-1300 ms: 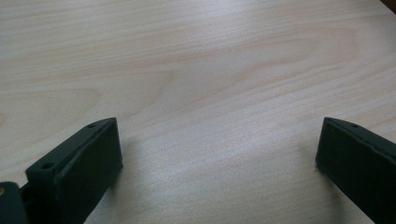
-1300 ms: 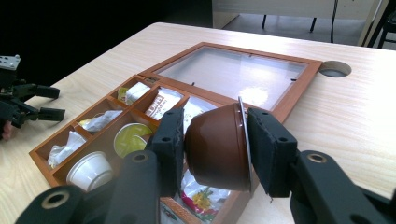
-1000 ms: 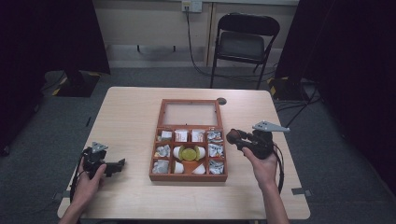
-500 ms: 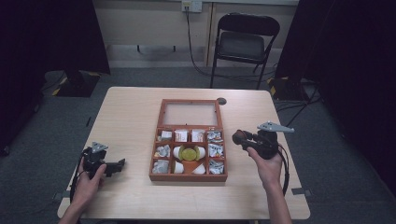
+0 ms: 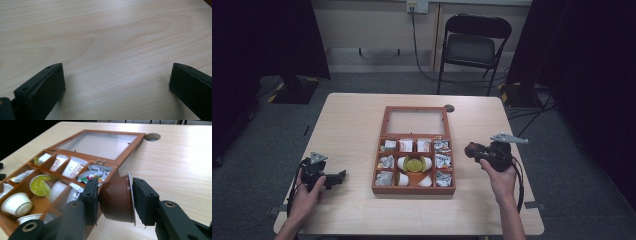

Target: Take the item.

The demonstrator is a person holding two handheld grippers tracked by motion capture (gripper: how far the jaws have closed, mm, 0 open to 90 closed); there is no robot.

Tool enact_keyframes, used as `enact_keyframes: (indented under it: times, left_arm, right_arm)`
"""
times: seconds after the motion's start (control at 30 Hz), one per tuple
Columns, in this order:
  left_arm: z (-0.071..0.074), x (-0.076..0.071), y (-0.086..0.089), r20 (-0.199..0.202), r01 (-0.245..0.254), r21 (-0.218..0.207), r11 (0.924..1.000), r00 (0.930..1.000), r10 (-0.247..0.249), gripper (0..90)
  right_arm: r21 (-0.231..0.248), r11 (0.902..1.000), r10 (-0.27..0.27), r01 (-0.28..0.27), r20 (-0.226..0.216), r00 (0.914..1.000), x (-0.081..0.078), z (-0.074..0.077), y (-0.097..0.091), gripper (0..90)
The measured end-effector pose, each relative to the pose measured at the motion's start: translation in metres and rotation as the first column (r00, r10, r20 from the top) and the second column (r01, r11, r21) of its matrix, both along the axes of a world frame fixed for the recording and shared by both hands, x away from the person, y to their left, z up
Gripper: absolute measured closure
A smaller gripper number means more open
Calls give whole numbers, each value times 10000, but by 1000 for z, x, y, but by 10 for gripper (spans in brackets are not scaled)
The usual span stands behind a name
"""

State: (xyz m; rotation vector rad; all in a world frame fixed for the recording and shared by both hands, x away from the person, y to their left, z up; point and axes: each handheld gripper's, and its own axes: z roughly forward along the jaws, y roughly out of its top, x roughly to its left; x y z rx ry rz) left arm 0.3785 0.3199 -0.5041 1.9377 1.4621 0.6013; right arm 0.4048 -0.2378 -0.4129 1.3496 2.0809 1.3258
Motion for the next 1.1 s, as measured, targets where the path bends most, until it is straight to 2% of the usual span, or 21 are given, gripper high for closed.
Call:
enact_keyframes:
  times: [0.3,0.6,0.73,1.1]
  left_arm:
    - [0,0,0,3,0,2,10000,10000,0,0]
    - [0,0,0,4,-2,2,10000,10000,2,0]
    - [0,0,0,5,-4,2,10000,10000,4,0]
    - [0,0,0,4,-4,0,10000,10000,4,0]
  right_arm:
    - [-392,9992,-61,40,-556,9984,7,-19,-3,575]
    - [-751,9972,-43,-14,-759,9971,11,-28,0,575]
    - [-1119,9937,-15,-86,-895,9960,13,-31,1,574]
    - [-1189,9929,-117,-39,-1303,9914,18,-45,-1,572]
